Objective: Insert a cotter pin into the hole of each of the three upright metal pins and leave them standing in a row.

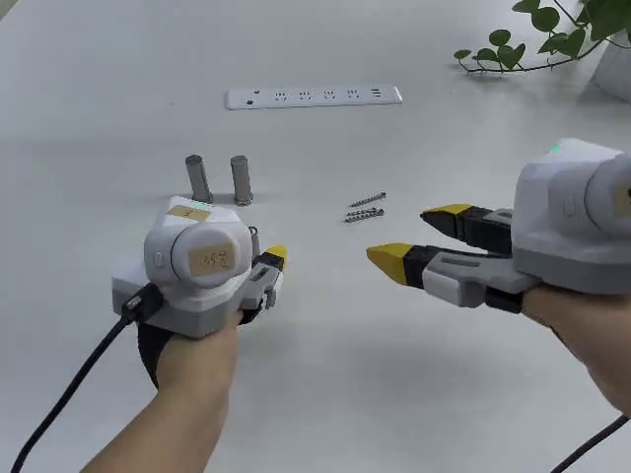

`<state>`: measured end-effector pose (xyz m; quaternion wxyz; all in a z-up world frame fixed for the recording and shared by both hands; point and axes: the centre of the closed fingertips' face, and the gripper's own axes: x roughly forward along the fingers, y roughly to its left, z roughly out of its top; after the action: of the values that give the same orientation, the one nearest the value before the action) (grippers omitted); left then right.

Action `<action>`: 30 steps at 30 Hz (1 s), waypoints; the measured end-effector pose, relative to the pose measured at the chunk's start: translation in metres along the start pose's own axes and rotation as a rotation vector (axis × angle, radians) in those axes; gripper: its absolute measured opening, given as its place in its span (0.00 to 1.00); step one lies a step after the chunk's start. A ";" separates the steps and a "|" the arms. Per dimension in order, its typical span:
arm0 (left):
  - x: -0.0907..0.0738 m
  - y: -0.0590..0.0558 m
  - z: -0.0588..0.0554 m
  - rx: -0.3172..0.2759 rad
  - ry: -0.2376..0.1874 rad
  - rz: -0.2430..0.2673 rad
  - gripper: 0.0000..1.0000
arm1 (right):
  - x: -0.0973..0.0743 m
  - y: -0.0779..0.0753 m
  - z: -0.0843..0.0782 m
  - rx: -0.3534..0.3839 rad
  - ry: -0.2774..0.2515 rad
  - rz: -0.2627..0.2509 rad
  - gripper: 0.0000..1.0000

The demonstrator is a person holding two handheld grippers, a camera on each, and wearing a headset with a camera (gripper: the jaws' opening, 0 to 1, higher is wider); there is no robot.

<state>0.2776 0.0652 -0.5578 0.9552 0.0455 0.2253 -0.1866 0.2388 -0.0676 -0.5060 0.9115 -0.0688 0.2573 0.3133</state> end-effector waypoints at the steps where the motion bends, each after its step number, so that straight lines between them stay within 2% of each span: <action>1: -0.002 0.002 0.001 0.004 -0.001 -0.004 0.40 | 0.002 -0.003 -0.001 -0.020 0.021 0.004 0.40; 5: -0.008 0.007 0.000 0.011 0.010 -0.024 0.45 | 0.007 -0.007 0.001 -0.039 0.048 0.016 0.39; 10: -0.016 0.012 0.001 0.013 0.014 -0.047 0.55 | 0.016 -0.017 0.002 -0.106 0.116 0.040 0.33; 14: -0.022 0.014 0.004 0.010 0.000 -0.069 0.59 | 0.023 -0.025 0.004 -0.156 0.155 0.065 0.27; 21: -0.031 0.012 0.012 0.006 -0.017 -0.114 0.63 | 0.039 -0.045 0.001 -0.206 0.231 0.077 0.23; 24: -0.034 0.012 0.014 0.012 -0.026 -0.122 0.63 | 0.047 -0.052 0.000 -0.230 0.248 0.080 0.20; 30: -0.036 0.015 0.008 0.025 -0.002 -0.122 0.62 | 0.062 -0.059 -0.005 -0.287 0.304 0.107 0.17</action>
<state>0.2563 0.0898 -0.5347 0.9416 0.0436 0.2241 -0.2476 0.3145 -0.0827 -0.5441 0.8252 -0.2305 0.3480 0.3805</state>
